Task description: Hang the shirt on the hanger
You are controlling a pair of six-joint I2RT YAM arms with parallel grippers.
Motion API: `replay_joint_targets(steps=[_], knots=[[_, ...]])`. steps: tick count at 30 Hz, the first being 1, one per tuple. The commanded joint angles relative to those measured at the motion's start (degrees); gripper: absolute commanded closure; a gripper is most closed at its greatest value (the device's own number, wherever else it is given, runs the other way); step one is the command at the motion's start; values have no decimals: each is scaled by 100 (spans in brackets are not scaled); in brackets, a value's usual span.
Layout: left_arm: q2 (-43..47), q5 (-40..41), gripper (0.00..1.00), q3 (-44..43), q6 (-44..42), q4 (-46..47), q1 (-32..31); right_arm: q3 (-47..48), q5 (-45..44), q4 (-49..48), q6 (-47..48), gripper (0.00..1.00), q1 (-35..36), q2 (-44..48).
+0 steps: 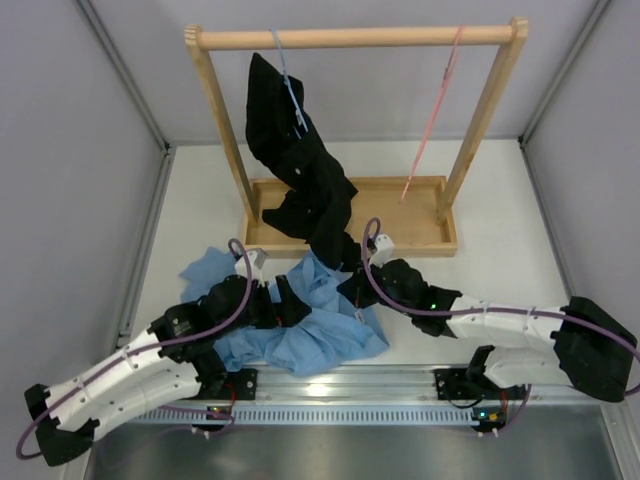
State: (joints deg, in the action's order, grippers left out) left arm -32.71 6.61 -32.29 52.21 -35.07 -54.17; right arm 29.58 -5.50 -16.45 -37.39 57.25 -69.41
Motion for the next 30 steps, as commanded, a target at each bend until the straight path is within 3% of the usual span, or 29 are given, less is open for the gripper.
replay_joint_targets(steps=[1,7,11,15,21,30], knots=[[-314,41,2,-1108,-832,44,-6,-145,-268,167,539,100,356,593],[-1877,525,2,-2428,-1677,-123,-14,-488,-171,520,408,100,655,1156],[-3081,587,2,-2659,-1863,-53,-23,-594,-206,607,442,100,787,1333],[-3286,938,2,-2545,-2354,26,-23,-638,-75,730,627,100,884,1640],[-2750,237,2,-2186,-2943,421,-23,-787,154,862,724,100,981,2194],[-3259,271,22,-1921,-2891,1028,-23,-665,391,968,820,100,1033,2458]])
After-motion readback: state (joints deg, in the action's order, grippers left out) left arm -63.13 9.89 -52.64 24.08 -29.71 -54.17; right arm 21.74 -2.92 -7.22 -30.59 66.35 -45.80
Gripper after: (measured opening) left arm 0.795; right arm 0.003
